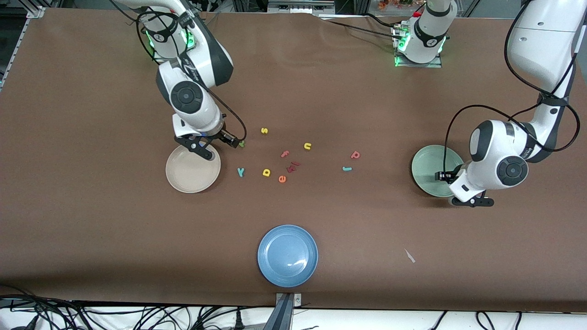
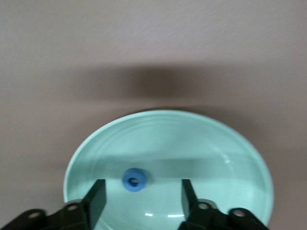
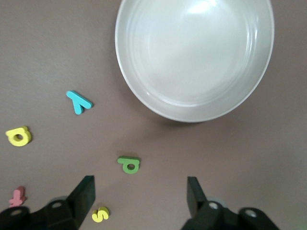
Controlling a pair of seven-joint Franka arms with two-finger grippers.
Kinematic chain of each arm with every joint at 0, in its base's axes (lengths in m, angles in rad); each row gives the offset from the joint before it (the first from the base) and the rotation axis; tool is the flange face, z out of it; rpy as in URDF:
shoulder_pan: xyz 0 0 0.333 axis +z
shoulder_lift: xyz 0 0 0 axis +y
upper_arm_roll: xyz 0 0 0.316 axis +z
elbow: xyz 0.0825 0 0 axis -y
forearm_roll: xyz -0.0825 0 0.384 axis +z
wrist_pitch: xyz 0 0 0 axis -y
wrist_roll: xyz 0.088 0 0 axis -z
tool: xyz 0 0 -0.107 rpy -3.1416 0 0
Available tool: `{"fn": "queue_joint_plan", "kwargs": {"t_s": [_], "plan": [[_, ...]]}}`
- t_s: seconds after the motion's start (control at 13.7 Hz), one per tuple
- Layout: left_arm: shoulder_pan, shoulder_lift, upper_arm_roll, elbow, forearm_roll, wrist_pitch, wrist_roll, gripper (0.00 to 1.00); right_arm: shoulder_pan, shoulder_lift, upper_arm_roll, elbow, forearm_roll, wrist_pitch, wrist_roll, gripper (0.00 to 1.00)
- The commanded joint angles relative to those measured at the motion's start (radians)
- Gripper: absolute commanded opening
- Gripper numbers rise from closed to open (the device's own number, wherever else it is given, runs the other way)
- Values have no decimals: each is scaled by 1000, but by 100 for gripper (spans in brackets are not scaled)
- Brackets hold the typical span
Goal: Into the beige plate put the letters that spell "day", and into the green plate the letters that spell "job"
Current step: 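Drop the blue o on the green plate while the right gripper reaches letters, then grasp the pink d with the left gripper while the right gripper grasps green d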
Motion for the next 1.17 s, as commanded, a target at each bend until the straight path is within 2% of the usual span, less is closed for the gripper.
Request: {"fn": "queue_joint_plan", "kwargs": {"t_s": [0.0, 0.15, 0.36, 0.58, 0.88, 1.09], "plan": [[-2, -49, -93, -8, -19, -49, -73, 100, 42, 53, -7, -22, -7, 96, 154, 80], [-3, -49, -181, -9, -33, -58, -180, 100, 65, 61, -7, -74, -7, 204, 278, 76], [-21, -31, -297, -18, -42, -46, -339, 100, 65, 82, -10, -125, -7, 308, 329, 75], [-107, -16, -304, -47, -40, 20, -479, 100, 69, 103, -9, -125, -7, 328, 360, 73], [-182, 15, -302, -110, -22, 155, -466, 99, 86, 130, -10, -126, -7, 356, 380, 73], [-212, 60, -305, -110, 110, 164, -458, 99, 86, 151, -10, -126, -7, 379, 380, 72]]}}
